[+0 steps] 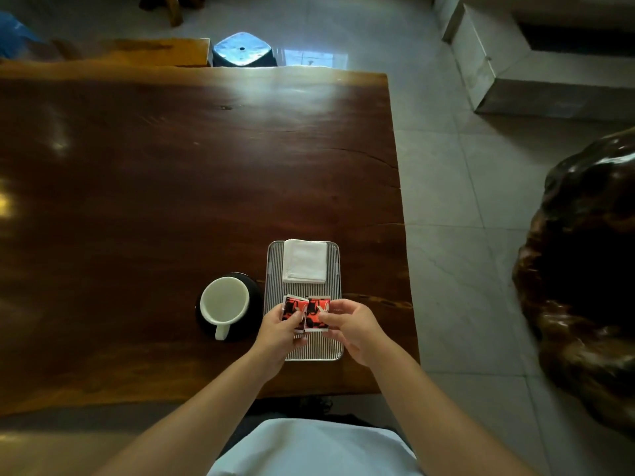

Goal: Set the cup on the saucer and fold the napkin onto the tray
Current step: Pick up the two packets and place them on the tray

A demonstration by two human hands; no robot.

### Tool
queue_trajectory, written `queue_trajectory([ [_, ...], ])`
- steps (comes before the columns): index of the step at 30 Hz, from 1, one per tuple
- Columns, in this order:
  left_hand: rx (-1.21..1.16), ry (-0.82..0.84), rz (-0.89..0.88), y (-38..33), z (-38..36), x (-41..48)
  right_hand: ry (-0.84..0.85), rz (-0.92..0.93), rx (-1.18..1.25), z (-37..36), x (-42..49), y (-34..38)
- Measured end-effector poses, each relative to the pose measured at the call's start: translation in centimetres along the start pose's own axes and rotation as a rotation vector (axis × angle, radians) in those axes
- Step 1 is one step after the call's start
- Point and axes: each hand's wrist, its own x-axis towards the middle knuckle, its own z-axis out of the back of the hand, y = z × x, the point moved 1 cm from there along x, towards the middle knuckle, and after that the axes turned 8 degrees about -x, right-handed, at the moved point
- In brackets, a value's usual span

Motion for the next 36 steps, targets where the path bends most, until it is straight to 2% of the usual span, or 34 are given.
queue_trajectory([
  [4,-0.05,-0.145,0.082,0.0,0.8,1.7,-0.029,-0.044,0.021,0.7,1.1,-1.0],
  [7,0.026,-0.226,0.125,0.3,1.8,3.0,-0.085,-0.096,0.004,1.3,2.2,-1.6],
  [13,0.333,-0.152,0.05,1.2,3.3,5.1,-0.145,-0.123,-0.104,1.4,4.8,-2.8],
  [18,0.637,-0.17,-0.039,1.4,4.1,7.1,-0.151,-0.111,-0.226,1.2,7.4,-3.3],
  [25,0.896,-0.222,-0.168,0.3,3.5,8.1,-0.303,-0.04,-0.542,0.9,9.3,-3.2],
  [30,1.042,-0.212,-0.178,0.4,3.8,8.5,-0.373,-0.003,-0.787,0.9,10.3,-3.5],
  [36,1.171,-0.193,-0.212,0.2,3.7,8.4,-0.395,0.038,-0.918,0.5,10.3,-3.7],
])
